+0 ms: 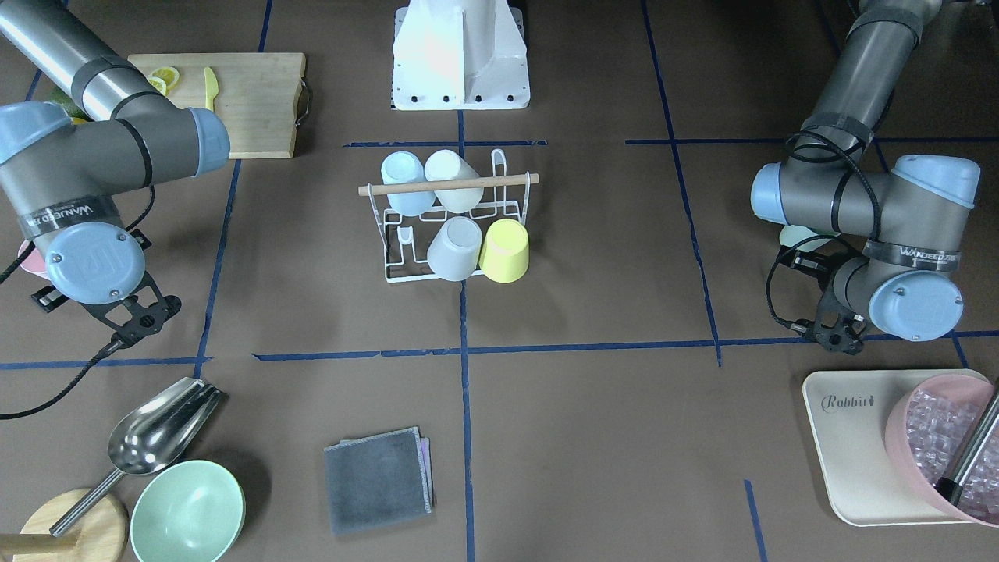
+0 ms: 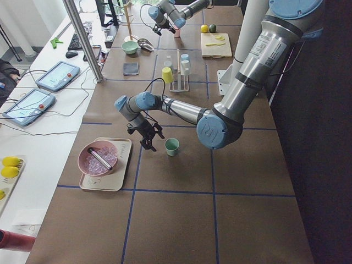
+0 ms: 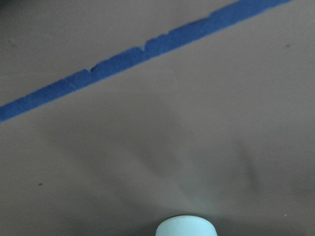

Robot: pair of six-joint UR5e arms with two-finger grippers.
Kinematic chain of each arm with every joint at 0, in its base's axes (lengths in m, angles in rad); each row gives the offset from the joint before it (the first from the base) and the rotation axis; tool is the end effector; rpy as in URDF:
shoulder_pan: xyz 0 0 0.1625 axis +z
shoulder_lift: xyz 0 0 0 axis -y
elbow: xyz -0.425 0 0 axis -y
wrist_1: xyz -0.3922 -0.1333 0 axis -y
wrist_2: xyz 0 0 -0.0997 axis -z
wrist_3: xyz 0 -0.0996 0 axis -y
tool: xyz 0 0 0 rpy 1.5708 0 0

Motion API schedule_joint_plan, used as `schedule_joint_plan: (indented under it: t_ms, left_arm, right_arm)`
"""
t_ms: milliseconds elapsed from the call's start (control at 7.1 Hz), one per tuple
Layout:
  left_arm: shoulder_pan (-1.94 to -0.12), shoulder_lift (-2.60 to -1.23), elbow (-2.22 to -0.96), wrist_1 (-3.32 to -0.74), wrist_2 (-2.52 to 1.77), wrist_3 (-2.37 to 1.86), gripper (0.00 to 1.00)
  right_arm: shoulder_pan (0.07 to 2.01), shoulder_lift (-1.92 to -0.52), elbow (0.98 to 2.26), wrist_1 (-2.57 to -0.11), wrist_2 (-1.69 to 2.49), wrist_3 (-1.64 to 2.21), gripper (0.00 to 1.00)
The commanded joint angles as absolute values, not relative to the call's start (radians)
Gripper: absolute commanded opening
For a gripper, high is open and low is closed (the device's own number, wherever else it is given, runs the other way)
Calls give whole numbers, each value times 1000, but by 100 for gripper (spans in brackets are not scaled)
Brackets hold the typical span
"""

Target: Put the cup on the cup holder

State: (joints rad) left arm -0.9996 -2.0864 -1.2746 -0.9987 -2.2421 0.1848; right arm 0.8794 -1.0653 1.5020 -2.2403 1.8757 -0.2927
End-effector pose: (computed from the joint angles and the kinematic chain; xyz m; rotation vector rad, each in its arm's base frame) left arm 0.2962 -0.5929 0.5545 -0.4677 0.5959 0.6019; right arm -0.3261 -0.5561 0.4839 -0.2974 -0.2613 -0.9363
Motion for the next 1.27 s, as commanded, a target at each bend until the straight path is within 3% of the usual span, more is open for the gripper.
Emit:
schedule_joint_plan:
  t_ms: [0,1127]
  left_arm:
    - [-991,-2108,-1259,-889,-2273,184,100]
    - [-963,-2099,-1212,-818,-2281,186,100]
  right_arm:
    - [844,-1055,1447,-2296,1832,-330,100]
    - [815,-1006,1238,-2356,1764,-333,100]
